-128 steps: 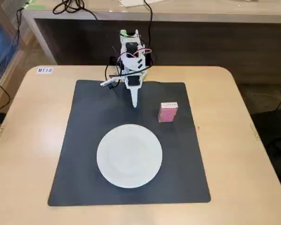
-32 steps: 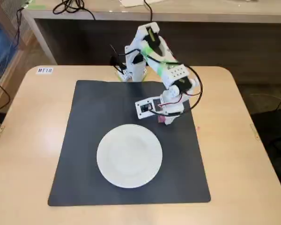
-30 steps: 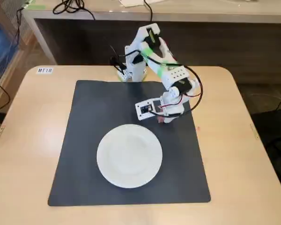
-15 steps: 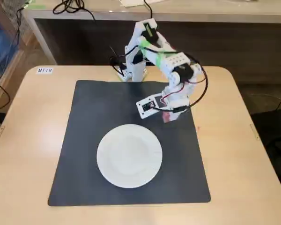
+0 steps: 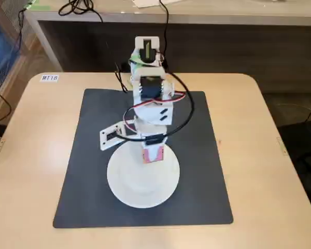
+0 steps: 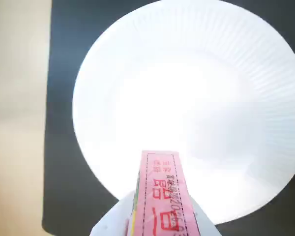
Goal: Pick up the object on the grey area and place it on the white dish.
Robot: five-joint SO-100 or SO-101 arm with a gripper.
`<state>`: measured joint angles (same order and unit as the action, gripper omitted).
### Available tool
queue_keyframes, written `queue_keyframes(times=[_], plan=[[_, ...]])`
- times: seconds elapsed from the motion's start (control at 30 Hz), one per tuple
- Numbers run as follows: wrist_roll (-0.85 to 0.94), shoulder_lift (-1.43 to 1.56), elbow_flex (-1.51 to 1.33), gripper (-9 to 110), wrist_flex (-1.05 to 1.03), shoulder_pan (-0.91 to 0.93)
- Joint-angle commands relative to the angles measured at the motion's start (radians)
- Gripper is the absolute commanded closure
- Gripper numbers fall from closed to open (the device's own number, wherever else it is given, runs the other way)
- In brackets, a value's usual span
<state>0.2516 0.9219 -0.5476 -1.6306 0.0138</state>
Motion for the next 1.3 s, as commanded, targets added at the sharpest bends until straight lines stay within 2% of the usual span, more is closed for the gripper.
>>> queue_keyframes(times=[0.0,0.27,0.53,0.77,1.27], plan=[[0.063,-0.041,0.109,101,-0.011,0.018],[0.147,-0.270,0.267,101,-0.040,0.009],[0.164,-0.337,0.290,101,-0.052,0.014],[0.176,-0.328,0.327,85,-0.055,0.005],[0.153,-0.279,0.330,76,-0.061,0.005]])
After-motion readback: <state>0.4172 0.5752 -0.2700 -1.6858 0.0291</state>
